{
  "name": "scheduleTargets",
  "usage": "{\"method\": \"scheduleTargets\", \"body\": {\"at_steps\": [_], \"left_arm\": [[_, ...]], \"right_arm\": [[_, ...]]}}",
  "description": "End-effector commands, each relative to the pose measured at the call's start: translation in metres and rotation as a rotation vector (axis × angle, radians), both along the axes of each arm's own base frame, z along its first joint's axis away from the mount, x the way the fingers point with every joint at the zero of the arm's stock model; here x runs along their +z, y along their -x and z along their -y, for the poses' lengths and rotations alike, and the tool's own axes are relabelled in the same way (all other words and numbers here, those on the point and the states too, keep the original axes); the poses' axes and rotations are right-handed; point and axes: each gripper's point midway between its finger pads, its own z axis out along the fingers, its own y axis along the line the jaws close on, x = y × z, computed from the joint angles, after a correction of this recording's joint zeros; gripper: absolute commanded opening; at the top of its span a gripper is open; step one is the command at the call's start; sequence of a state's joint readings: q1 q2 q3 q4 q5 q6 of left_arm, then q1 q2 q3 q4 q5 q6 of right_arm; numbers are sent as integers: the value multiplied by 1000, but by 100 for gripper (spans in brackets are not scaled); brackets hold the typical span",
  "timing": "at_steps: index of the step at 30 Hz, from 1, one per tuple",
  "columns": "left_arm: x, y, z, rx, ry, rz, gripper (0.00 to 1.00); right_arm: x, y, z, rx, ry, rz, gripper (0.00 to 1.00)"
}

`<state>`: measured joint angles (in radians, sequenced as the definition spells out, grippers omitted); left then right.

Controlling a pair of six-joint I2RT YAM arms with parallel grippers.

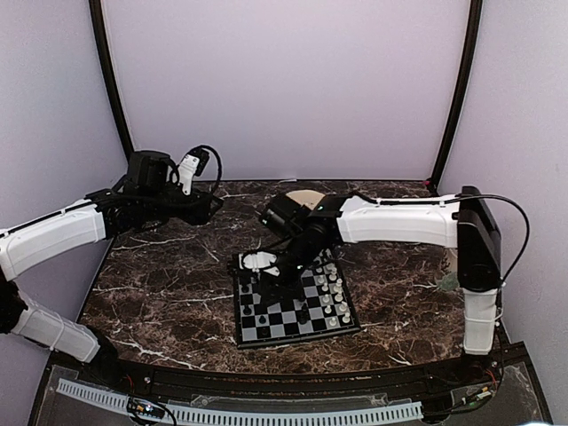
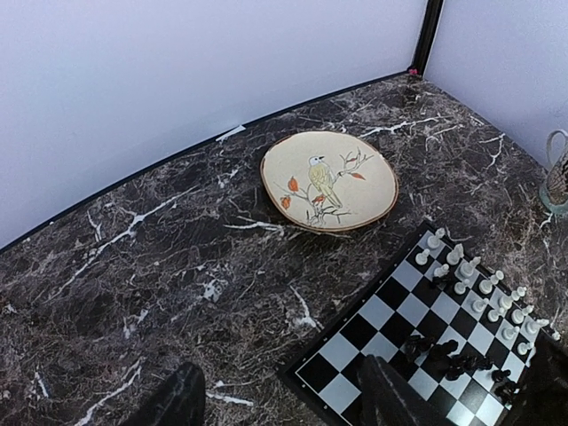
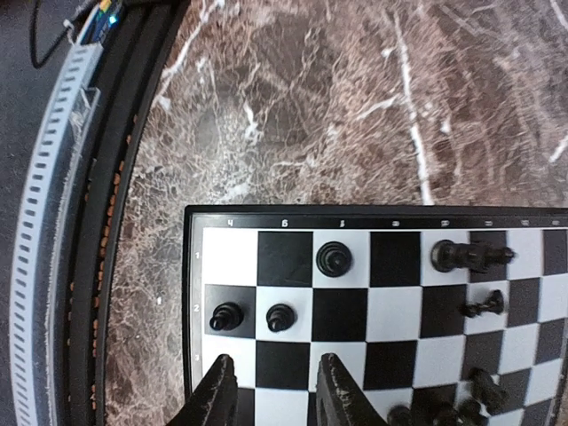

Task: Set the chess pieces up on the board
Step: Place the pawn at b7, then pick up the pawn from the chessboard.

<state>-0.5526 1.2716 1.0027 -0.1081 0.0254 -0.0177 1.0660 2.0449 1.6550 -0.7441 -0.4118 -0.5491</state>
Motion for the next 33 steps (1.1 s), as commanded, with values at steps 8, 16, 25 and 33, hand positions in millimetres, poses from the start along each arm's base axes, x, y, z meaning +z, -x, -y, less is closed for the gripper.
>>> {"method": "scheduleTargets", "body": {"at_steps": [8, 16, 25, 33], "left_arm": [[-58, 25, 22, -266, -187, -225, 57], [-76, 12, 23, -240, -205, -251, 56], [-64, -24, -18, 15, -74, -223, 58], [-53, -24, -27, 30, -42, -182, 60]], "right_arm": [[74, -69, 52, -252, -232, -4, 30], [50, -100, 25, -382, -200, 90, 27], [5, -118, -20, -465, -139, 114, 32], [-26, -128, -31, -509, -82, 86, 35]]}}
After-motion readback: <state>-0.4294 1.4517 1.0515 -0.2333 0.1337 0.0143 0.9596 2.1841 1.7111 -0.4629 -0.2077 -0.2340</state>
